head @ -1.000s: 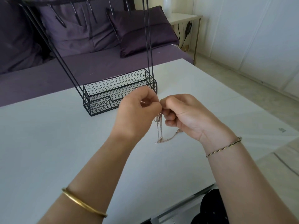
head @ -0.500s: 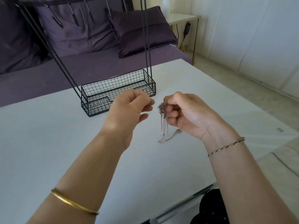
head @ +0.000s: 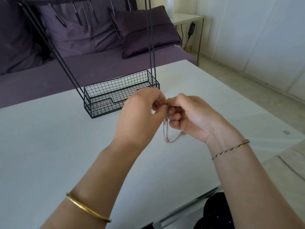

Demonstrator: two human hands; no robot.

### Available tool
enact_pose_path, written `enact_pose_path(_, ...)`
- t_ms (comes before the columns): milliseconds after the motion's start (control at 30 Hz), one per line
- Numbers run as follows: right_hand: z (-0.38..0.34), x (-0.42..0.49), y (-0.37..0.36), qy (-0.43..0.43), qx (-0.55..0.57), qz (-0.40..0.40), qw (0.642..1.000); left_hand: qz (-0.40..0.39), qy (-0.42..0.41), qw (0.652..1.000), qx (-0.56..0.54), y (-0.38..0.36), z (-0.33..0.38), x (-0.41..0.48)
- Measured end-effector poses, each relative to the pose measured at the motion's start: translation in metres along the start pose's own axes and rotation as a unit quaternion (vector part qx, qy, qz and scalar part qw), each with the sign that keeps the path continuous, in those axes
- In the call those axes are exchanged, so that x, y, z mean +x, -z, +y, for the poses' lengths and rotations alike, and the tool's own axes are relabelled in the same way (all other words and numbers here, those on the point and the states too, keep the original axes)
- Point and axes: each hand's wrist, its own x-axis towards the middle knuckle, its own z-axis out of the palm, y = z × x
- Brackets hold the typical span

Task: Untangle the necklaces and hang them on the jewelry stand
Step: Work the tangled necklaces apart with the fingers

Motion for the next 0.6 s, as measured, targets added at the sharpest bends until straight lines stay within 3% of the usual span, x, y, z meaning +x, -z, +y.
enact_pose_path(133,-0.0009,-0.0012,0.0006,0.013,-0.033,-0.006,0.999,-0.004,0.004,1.000,-0.012,-0.0002,-0.0007,-0.0001)
enact_pose_path(300,0.0011,-0.0010,0.0017,0.069,-0.151,0.011,0.986,-0.036,0.059,0.994,-0.088,0.0021,-0.0002,0.0001)
enact_pose_path(467,0.0024,0.0008,0.0035,0.115,-0.145,0.021,0.983,-0.057,0.117,0.972,-0.198,0.0045,-0.0013,0.0025)
enact_pose_path(600,-0.0006,-0.0018,0.0051,0.146,-0.132,0.047,0.979,-0.042,0.133,0.965,-0.222,0.0045,-0.0032,0.0032)
